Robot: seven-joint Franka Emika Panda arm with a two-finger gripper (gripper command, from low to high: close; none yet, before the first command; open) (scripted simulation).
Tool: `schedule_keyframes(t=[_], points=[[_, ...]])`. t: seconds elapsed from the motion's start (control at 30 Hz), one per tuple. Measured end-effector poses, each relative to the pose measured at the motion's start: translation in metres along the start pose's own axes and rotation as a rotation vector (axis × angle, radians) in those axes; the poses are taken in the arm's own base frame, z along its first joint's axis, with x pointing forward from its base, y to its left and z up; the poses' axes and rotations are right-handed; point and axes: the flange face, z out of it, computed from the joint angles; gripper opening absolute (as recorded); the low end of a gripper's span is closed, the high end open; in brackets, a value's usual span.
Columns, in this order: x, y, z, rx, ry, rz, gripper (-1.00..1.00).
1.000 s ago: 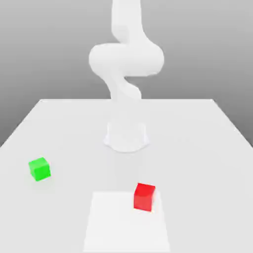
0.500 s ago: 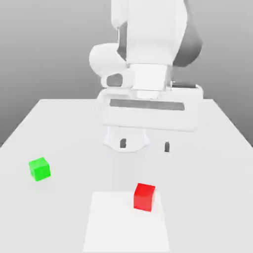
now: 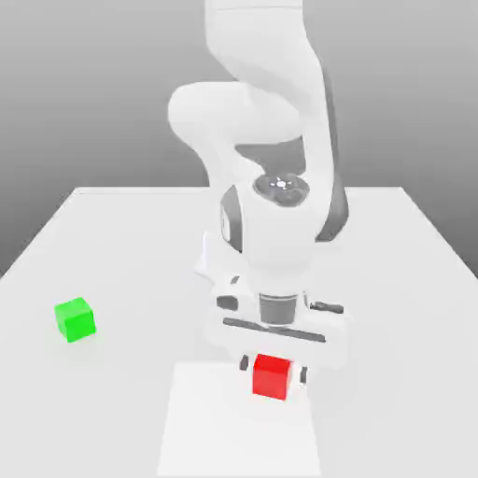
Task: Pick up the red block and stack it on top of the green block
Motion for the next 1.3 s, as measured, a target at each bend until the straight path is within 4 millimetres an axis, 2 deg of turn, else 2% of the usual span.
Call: schedule_keyframes(t=[0.13,0.43,0.57,0.73,0.97,1.1,1.2,1.3], points=[[0.000,0.000,0.000,0.001,0.000,0.000,-1.00],[0.000,0.000,-0.059,0.000,0.001,0.001,-1.00],[0.053,0.025,-0.069,-0.003,0.005,0.269,-1.00],[0.117,0.072,-0.077,-0.006,0.008,0.658,-1.00],[0.188,0.164,-0.089,-0.005,0.009,1.225,-1.00],[0.214,0.225,-0.096,-0.003,0.007,1.548,-1.00],[0.226,0.274,-0.101,0.000,0.004,1.790,-1.00],[0.230,0.288,-0.083,0.000,0.005,1.863,-1.00]])
